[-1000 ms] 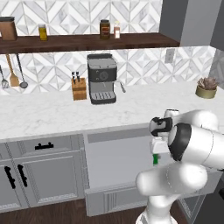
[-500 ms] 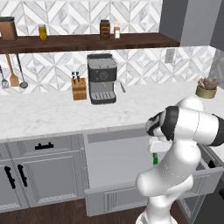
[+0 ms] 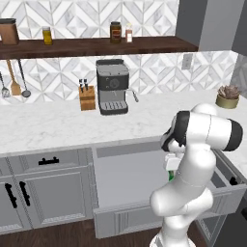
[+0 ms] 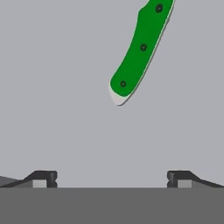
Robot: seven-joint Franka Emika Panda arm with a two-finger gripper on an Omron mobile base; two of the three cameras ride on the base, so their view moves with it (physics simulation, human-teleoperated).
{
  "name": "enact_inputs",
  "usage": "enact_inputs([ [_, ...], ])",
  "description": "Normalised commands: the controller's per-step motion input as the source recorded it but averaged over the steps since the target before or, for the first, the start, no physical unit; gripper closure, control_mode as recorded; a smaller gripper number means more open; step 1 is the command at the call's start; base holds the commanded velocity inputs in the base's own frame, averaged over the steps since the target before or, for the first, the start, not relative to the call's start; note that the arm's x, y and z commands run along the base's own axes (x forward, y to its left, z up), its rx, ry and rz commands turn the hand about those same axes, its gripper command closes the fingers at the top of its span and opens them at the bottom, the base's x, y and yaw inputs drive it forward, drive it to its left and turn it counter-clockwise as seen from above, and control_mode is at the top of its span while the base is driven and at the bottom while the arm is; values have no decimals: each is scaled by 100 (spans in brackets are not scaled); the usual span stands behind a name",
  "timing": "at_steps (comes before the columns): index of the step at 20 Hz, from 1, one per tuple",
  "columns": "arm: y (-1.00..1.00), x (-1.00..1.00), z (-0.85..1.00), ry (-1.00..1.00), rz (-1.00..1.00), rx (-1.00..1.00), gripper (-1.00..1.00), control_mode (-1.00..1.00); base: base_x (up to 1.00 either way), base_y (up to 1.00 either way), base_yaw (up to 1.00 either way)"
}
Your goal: Pick up the knife from the drawer and place it on the cutting board. Then place the meat from the plate to the cutting board.
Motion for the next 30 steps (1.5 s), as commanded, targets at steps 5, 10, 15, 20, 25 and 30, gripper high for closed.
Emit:
enact_inputs([
  [5, 0, 21, -14, -1, 0, 0, -100, -100, 0, 0, 0],
  [10, 0, 33, -19, -4, 0, 0, -100, -100, 0, 0, 0],
  [15, -3, 23, -32, -1, 0, 0, -100, -100, 0, 0, 0],
  [20, -3, 20, -28, 0, 0, 0, -100, -100, 0, 0, 0],
  [25, -3, 13, -22, 0, 0, 0, -100, -100, 0, 0, 0],
  [30, -2, 0, -24, 0, 0, 0, -100, -100, 0, 0, 0],
])
